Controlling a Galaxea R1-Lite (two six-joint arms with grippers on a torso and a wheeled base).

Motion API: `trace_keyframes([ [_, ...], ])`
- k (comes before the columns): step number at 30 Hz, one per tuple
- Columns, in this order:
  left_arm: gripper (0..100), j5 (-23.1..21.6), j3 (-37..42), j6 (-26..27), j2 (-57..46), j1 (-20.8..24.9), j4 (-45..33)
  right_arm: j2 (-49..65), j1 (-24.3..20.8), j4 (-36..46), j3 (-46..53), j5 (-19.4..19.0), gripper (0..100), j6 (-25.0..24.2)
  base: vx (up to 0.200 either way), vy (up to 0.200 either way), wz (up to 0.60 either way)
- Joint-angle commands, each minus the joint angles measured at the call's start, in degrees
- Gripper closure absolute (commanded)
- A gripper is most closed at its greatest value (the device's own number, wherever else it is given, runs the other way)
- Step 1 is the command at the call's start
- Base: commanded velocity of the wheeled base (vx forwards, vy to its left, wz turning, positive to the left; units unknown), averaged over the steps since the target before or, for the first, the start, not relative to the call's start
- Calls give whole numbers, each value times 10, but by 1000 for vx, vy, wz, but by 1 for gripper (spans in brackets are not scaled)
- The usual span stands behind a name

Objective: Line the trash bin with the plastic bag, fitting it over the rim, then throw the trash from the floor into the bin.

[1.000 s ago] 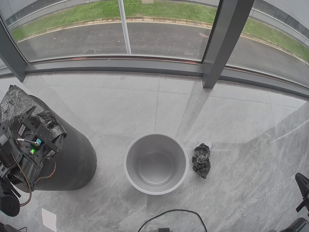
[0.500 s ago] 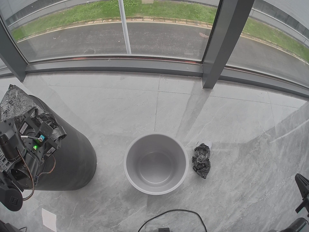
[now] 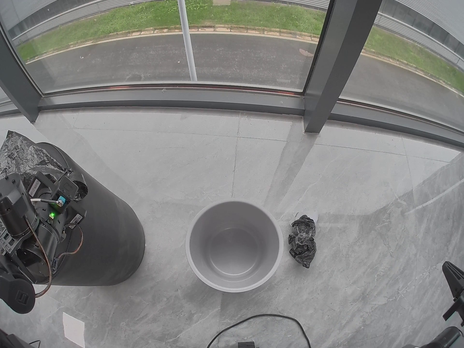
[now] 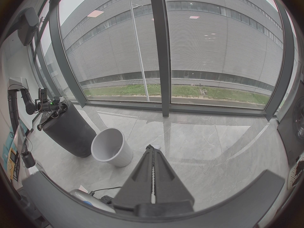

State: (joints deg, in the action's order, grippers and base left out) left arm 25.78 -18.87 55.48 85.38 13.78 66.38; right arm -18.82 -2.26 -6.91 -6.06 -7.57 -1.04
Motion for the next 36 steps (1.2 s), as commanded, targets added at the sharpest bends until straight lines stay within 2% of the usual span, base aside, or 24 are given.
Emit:
trace_keyframes([
  [1,100,0,-5,-13,-2,2,6,-1,0,-2,-8,-1,100,0,0,0,0],
  [4,100,0,-15,-24,-3,5,13,-2,0,-6,-16,-1,100,0,0,0,0],
  [5,100,-3,-62,-70,-2,14,34,-10,0,-6,-48,-5,100,-10,0,0,0],
  [8,100,0,-146,-216,7,41,32,-38,-1,-7,-98,-27,100,-62,0,0,0],
  [10,100,1,-222,-339,13,62,21,-82,-3,-7,-149,-48,100,-106,0,0,0],
  [11,100,1,-222,-339,13,62,21,-82,-3,-7,-149,-48,100,-106,0,0,0],
  [12,100,1,-267,-425,7,76,0,-127,-6,-7,-193,-55,100,-152,0,0,0],
  [13,100,2,-295,-485,-4,85,-32,-165,-13,-7,-225,-59,100,-188,0,0,0],
  [14,100,2,-295,-485,-4,85,-32,-165,-13,-7,-225,-59,100,-188,0,0,0],
  [15,100,3,-328,-608,-43,101,-128,-241,-37,-11,-275,-58,100,-236,0,0,0],
  [18,100,-27,-408,-796,-101,120,-328,-348,-79,-43,-321,-49,100,-281,0,0,0],
  [19,100,-38,-424,-825,-107,121,-359,-362,-86,-49,-325,-48,100,-285,0,0,0],
  [20,100,-85,-471,-903,-119,120,-447,-402,-108,-64,-337,-48,100,-294,0,0,0],
  [21,100,-124,-504,-951,-126,118,-501,-428,-124,-72,-344,-47,100,-296,0,0,0],
  [22,100,-182,-550,-1011,-135,111,-571,-462,-154,-80,-351,-42,100,-297,0,0,0],
  [24,100,-242,-604,-1072,-139,92,-639,-497,-198,-89,-357,-17,100,-297,0,0,0],
  [27,100,-310,-681,-1158,-137,64,-715,-561,-292,-130,-368,71,100,-296,0,0,0],
  [30,100,-359,-702,-1203,-141,65,-747,-618,-355,-183,-370,137,100,-291,0,0,0],
  [31,100,-389,-701,-1217,-143,65,-758,-639,-376,-202,-369,150,100,-288,0,0,0],
  [32,100,-389,-701,-1217,-143,65,-758,-641,-377,-204,-368,151,100,-288,0,0,0],
  [33,100,-415,-696,-1231,-145,66,-764,-652,-398,-209,-365,155,100,-274,0,0,0],
  [36,100,-446,-676,-1248,-164,75,-757,-659,-418,-209,-363,154,100,-254,0,0,0],
])
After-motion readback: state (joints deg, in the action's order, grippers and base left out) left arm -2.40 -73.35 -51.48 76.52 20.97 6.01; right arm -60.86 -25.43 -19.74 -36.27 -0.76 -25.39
